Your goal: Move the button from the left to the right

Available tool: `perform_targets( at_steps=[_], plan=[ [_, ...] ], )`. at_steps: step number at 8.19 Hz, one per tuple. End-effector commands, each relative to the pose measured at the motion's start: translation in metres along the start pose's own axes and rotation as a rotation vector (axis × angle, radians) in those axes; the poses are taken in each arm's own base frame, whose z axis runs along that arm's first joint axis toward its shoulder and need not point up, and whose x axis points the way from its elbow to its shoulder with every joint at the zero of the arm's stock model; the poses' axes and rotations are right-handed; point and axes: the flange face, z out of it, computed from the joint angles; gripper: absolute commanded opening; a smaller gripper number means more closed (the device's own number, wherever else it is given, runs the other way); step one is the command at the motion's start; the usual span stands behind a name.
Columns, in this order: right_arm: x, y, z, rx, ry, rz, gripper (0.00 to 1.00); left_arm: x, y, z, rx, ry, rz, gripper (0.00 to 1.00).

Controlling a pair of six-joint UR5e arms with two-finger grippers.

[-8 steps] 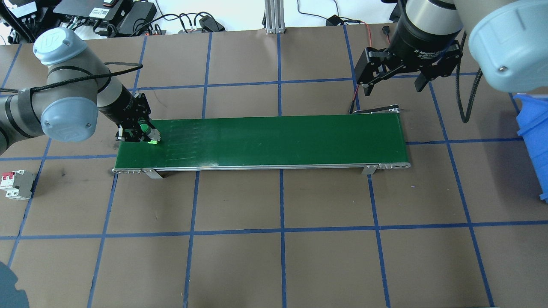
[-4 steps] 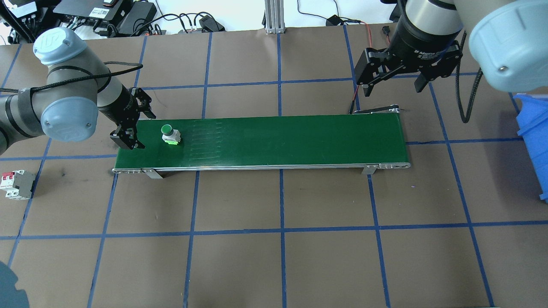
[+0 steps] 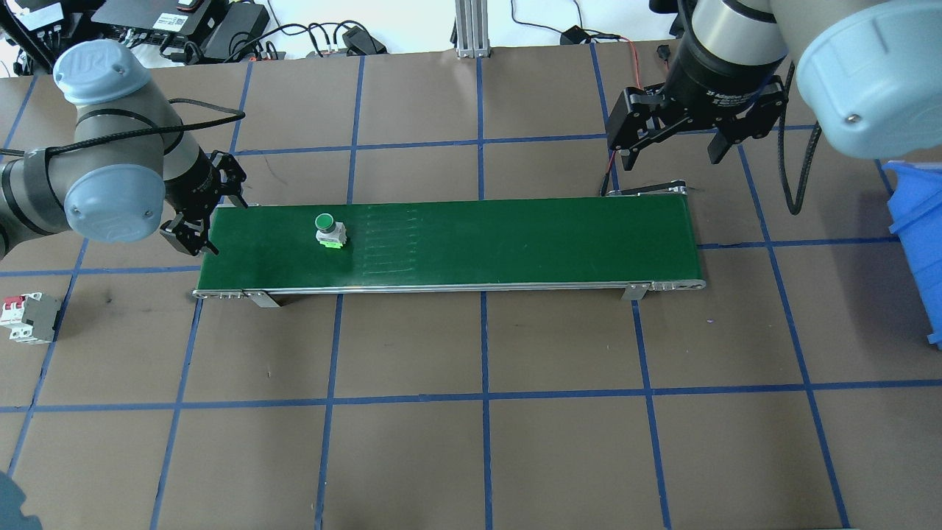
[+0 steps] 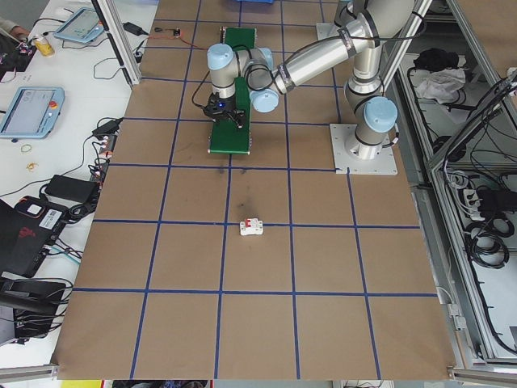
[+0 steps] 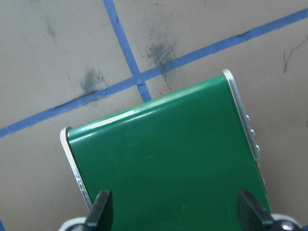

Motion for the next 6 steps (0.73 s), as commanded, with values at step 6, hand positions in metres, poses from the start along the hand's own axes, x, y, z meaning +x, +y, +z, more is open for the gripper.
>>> perform_targets(
  at_steps=[6],
  plan=[
    [0.000,-0.037,0.171,-0.020,-0.025,-0.053,1.00,-0.041,0.129,-0.146,0.051,0.128,0.841,0.99]
  ],
)
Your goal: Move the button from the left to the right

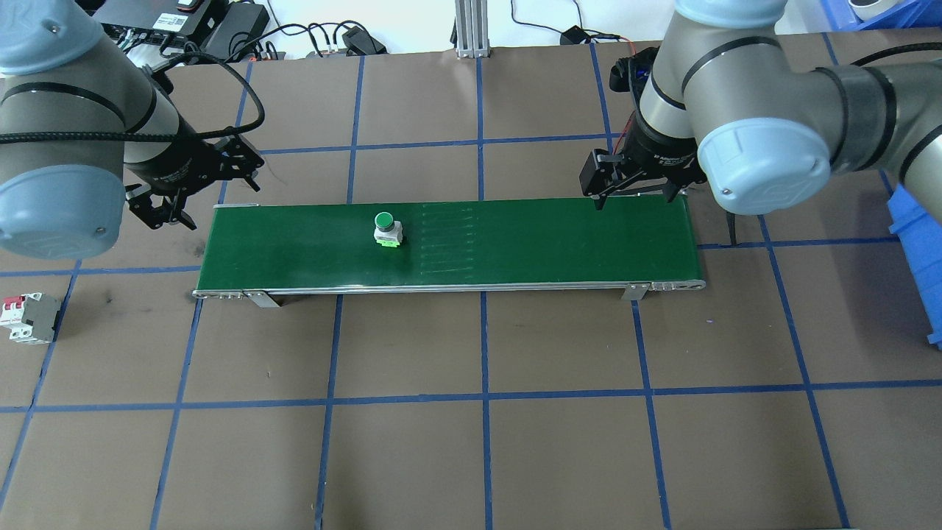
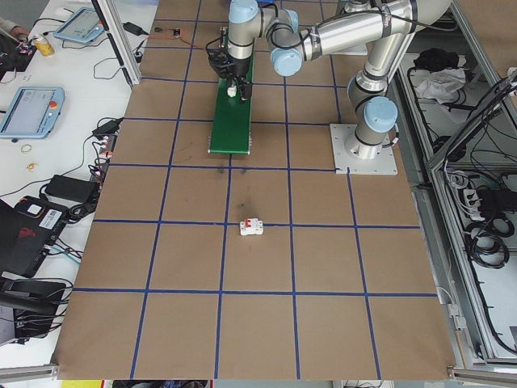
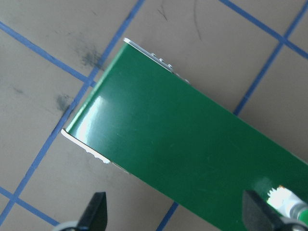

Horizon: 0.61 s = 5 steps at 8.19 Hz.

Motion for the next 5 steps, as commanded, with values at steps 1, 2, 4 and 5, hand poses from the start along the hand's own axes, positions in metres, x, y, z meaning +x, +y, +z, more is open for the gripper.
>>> perform_targets(
  at_steps=[1,2,4,5],
  plan=[
    [-0.001,-0.015,0.045,0.028,-0.042,-0.011,1.00,0.063,0.061,-0.058,-0.012,0.031,0.262,1.00],
    [0.004,-0.017,0.045,0.031,-0.058,0.002,1.00,0.080,0.064,-0.095,-0.039,0.017,0.306,1.00],
    [0.038,-0.023,0.040,0.040,-0.202,0.088,1.00,0.091,0.056,-0.172,-0.107,-0.008,0.338,1.00],
    [0.038,-0.020,0.044,0.029,-0.207,0.094,1.00,0.096,0.053,-0.192,-0.081,0.010,0.379,1.00]
  ],
)
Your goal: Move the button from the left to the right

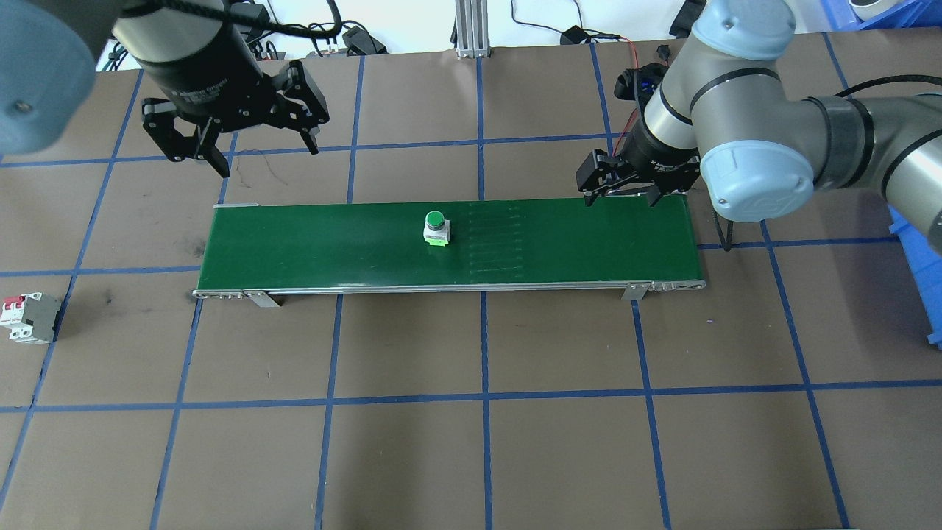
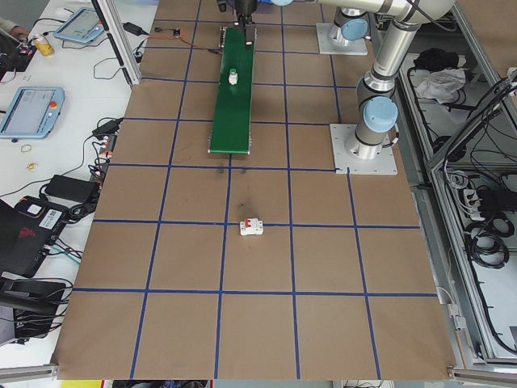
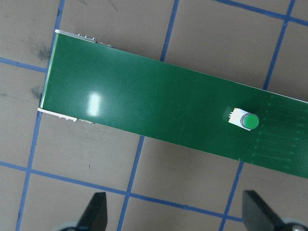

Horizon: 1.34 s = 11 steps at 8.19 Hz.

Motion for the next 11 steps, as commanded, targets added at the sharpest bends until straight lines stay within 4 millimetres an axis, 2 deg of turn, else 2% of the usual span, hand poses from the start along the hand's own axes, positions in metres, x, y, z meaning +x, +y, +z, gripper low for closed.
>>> perform_targets(
  at_steps=[1,2,4,6,7,10,11],
  plan=[
    [0.015,0.002,0.002,-0.006,-0.064,0.050,1.00,0.010,-0.003,-0.052,0.008,0.010,0.080,1.00],
    [0.013,0.003,0.001,-0.004,-0.067,0.060,1.00,0.011,-0.003,-0.051,0.011,0.011,0.084,1.00],
    [-0.005,0.006,0.002,-0.002,-0.078,0.133,1.00,0.013,0.008,-0.069,0.077,0.028,0.120,1.00],
    [-0.023,0.006,-0.003,0.006,-0.085,0.174,1.00,0.015,0.001,-0.075,0.138,0.047,0.145,1.00],
    [-0.027,0.006,-0.003,0.012,-0.085,0.167,1.00,0.014,0.005,-0.080,0.148,0.046,0.148,1.00],
    [-0.024,-0.001,0.017,-0.009,-0.084,0.167,1.00,0.015,0.003,-0.078,0.146,0.050,0.148,1.00],
    [-0.021,-0.005,0.034,-0.035,-0.073,0.165,1.00,0.015,0.002,-0.077,0.144,0.051,0.149,1.00]
  ],
)
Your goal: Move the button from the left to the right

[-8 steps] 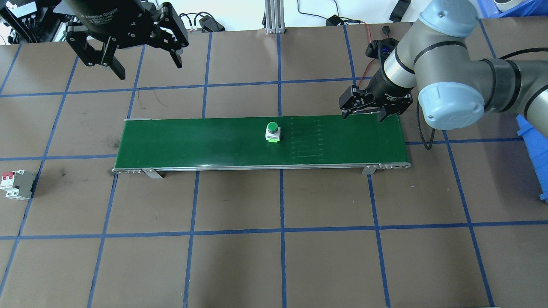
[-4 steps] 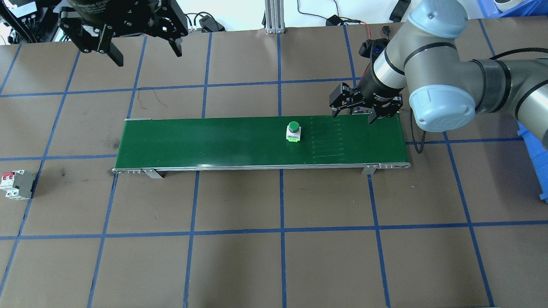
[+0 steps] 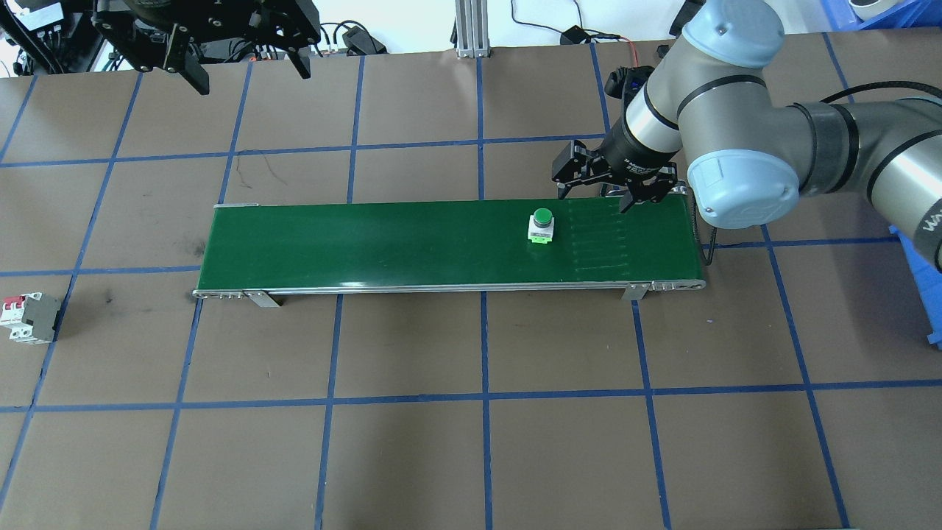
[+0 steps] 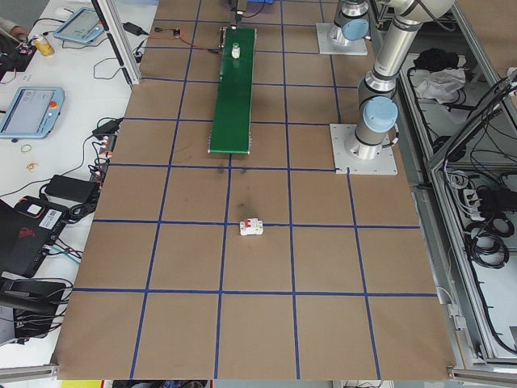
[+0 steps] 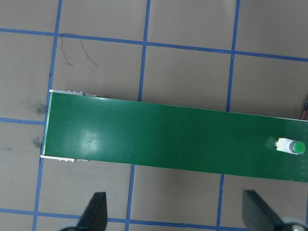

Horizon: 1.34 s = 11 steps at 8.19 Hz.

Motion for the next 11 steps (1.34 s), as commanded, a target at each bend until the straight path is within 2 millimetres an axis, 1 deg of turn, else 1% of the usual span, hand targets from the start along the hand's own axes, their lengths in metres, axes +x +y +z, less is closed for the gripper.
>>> perform_targets(
  at_steps=[1,2,3,4,5,6,7,8,9,10,11],
  plan=[
    [0.008,-0.012,0.035,-0.038,0.025,-0.002,0.97,0.001,-0.001,0.002,-0.003,0.002,-0.001,1.00],
    [0.016,-0.017,0.047,-0.055,0.033,0.001,0.91,0.001,-0.002,0.004,-0.007,0.003,-0.001,1.00],
    [0.027,-0.022,0.051,-0.061,0.056,-0.047,0.66,0.001,-0.002,0.002,-0.004,0.003,0.000,1.00],
    [0.046,-0.028,0.049,-0.067,0.084,-0.123,0.28,0.002,-0.003,0.006,-0.011,0.008,-0.001,1.00],
    [0.068,-0.035,0.041,-0.063,0.095,-0.149,0.05,0.003,-0.002,0.005,-0.013,0.023,-0.001,1.00],
    [0.084,-0.038,0.036,-0.073,0.095,-0.128,0.00,0.003,-0.001,0.004,-0.012,0.023,-0.001,1.00],
    [0.087,-0.039,0.032,-0.071,0.096,-0.137,0.00,0.003,-0.001,0.004,-0.012,0.023,-0.001,1.00],
    [0.090,-0.038,0.024,-0.066,0.141,-0.171,0.00,0.003,-0.001,0.004,-0.012,0.025,-0.001,1.00],
    [0.096,-0.040,0.008,-0.106,0.177,-0.257,0.00,0.003,-0.001,0.004,-0.012,0.025,-0.001,1.00],
    [0.110,-0.053,-0.032,-0.150,0.176,-0.318,0.00,0.003,-0.001,0.004,-0.012,0.026,-0.001,1.00],
    [0.138,-0.059,-0.076,-0.189,0.192,-0.378,0.00,0.003,-0.001,0.004,-0.012,0.026,-0.003,1.00]
  ],
)
